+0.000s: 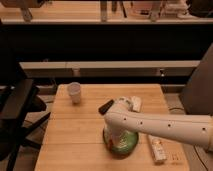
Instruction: Place the pepper in the ceramic bowl
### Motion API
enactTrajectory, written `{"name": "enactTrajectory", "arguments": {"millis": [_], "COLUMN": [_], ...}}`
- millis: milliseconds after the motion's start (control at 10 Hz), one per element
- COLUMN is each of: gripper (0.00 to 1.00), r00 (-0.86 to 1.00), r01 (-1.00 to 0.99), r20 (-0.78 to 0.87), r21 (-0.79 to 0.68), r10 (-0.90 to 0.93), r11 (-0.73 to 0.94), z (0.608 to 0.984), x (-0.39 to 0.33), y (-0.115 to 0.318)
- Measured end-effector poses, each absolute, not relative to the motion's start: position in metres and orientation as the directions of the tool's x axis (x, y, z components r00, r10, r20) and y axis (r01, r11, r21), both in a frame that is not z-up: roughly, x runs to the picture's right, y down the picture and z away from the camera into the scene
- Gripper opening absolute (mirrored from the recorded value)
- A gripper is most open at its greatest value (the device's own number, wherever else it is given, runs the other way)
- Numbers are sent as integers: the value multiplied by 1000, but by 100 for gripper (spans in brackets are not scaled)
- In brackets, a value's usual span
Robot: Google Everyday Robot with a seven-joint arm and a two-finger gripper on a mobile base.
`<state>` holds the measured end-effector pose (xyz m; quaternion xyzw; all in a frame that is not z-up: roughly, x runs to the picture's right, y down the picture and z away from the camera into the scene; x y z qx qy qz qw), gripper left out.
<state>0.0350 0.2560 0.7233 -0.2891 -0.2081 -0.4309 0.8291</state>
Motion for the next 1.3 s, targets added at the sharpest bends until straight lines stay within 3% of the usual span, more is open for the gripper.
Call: {"name": "enactTrajectory", "arguments": {"millis": [200,300,700,800,900,1000,1300], "gripper": [6,13,54,60,73,79,80], "r00": [548,553,566,567,571,573,579], "r01": [831,827,818,817,815,813,808], "r20": [593,591,586,585,583,581,580], "r21": [-303,-304,-310,-311,-312,-314,-318], "r10": [-590,-588,-580,-579,-579,-578,-573], "r11": [467,472,484,486,489,490,496], "z": [723,722,720,721,720,720,719], "x": [42,45,53,54,58,61,65], "y": [257,256,254,254,254,255,254]}}
